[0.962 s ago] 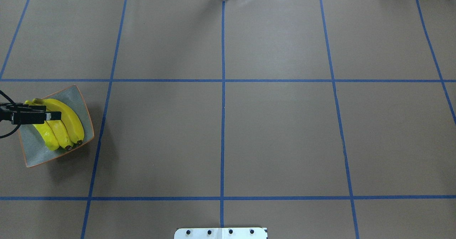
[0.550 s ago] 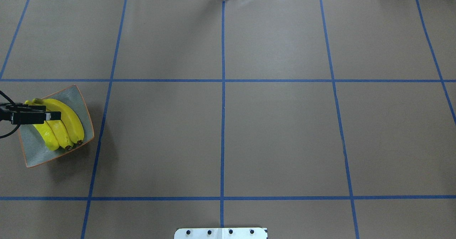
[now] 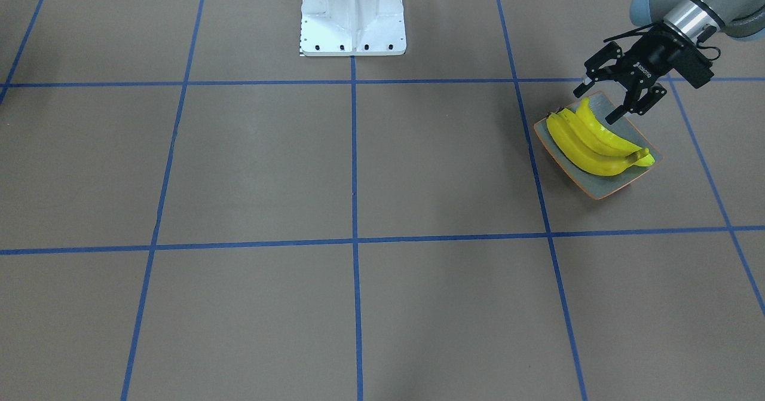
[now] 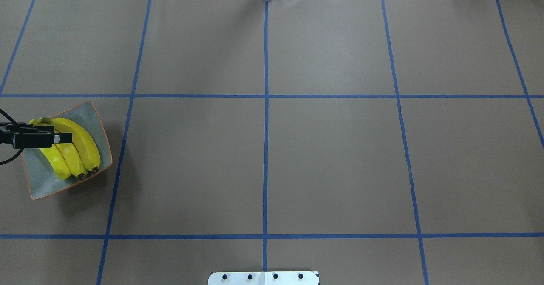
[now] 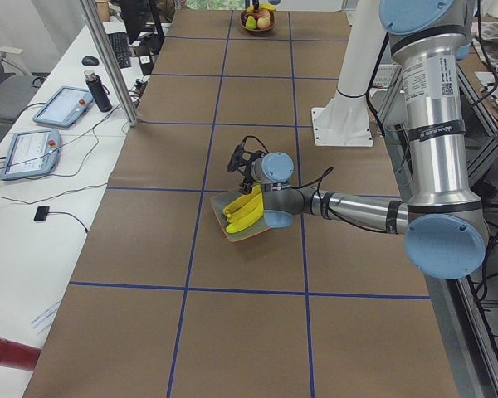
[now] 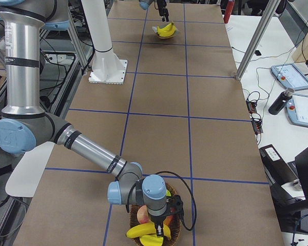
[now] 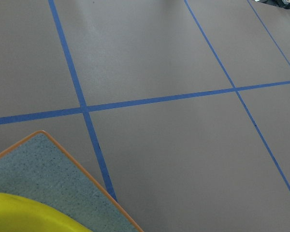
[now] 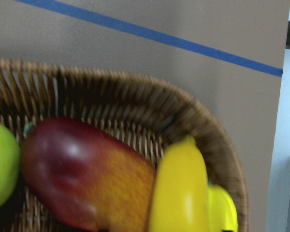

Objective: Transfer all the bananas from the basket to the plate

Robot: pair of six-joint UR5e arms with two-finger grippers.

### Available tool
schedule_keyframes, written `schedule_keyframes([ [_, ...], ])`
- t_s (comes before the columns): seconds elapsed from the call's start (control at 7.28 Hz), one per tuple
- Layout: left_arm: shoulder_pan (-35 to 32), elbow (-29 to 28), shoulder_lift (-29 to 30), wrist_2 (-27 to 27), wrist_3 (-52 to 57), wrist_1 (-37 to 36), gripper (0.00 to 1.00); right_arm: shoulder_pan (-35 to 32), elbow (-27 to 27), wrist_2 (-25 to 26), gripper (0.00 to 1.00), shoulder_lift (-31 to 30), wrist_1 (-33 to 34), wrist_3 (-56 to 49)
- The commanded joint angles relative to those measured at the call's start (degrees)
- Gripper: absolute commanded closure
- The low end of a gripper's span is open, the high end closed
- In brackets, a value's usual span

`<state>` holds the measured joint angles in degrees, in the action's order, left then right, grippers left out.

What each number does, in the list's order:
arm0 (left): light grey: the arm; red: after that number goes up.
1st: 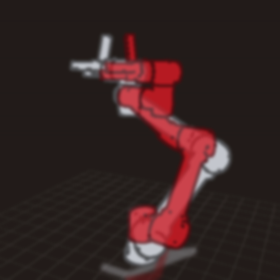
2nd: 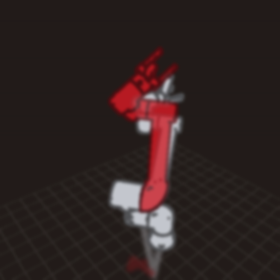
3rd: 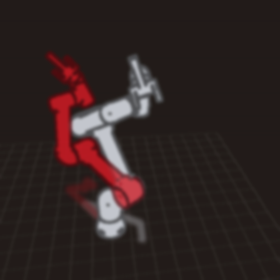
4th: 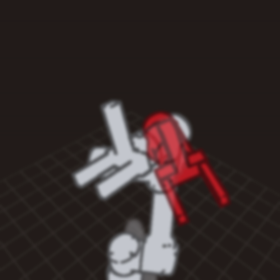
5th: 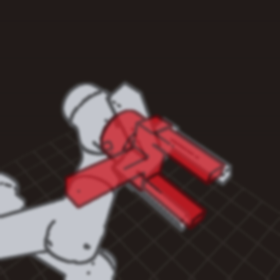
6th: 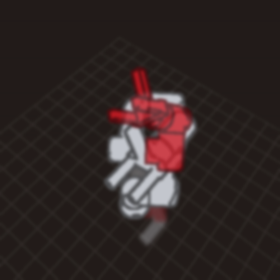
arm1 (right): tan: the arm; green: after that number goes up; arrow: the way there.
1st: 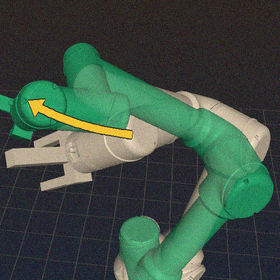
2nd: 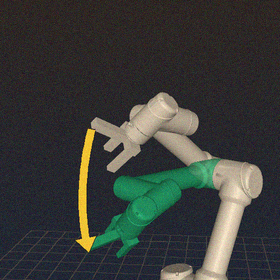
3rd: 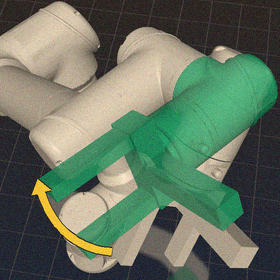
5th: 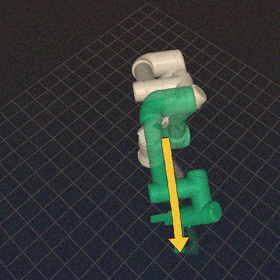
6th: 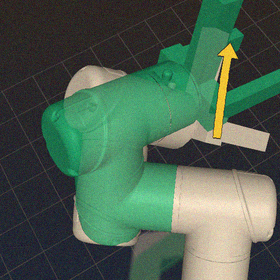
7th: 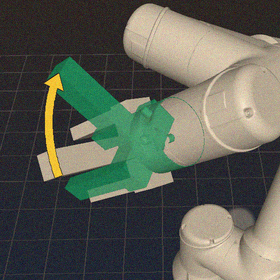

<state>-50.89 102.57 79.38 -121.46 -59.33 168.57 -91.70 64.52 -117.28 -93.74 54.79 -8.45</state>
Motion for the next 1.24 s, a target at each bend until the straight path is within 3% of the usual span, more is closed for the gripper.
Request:
schedule_keyframes([
  [0.0,0.0,0.0,0.1,0.0,0.0,0.0,0.00,0.0,1.6,0.0,1.00,0.3,-0.1,0.0],
  [0.41,0.1,0.0,0.1,-0.1,-0.1,0.0,0.00,-0.7,6.6,0.4,1.00,0.0,0.6,-0.6],
  [0.69,0.3,-0.1,1.4,-0.1,-0.3,0.0,0.00,-1.1,9.9,-0.2,1.00,1.4,1.5,5.2],
  [1.1,0.3,-1.7,5.4,-0.1,-3.3,-0.1,0.00,2.0,18.9,-14.3,1.00,2.2,1.9,24.6],
])
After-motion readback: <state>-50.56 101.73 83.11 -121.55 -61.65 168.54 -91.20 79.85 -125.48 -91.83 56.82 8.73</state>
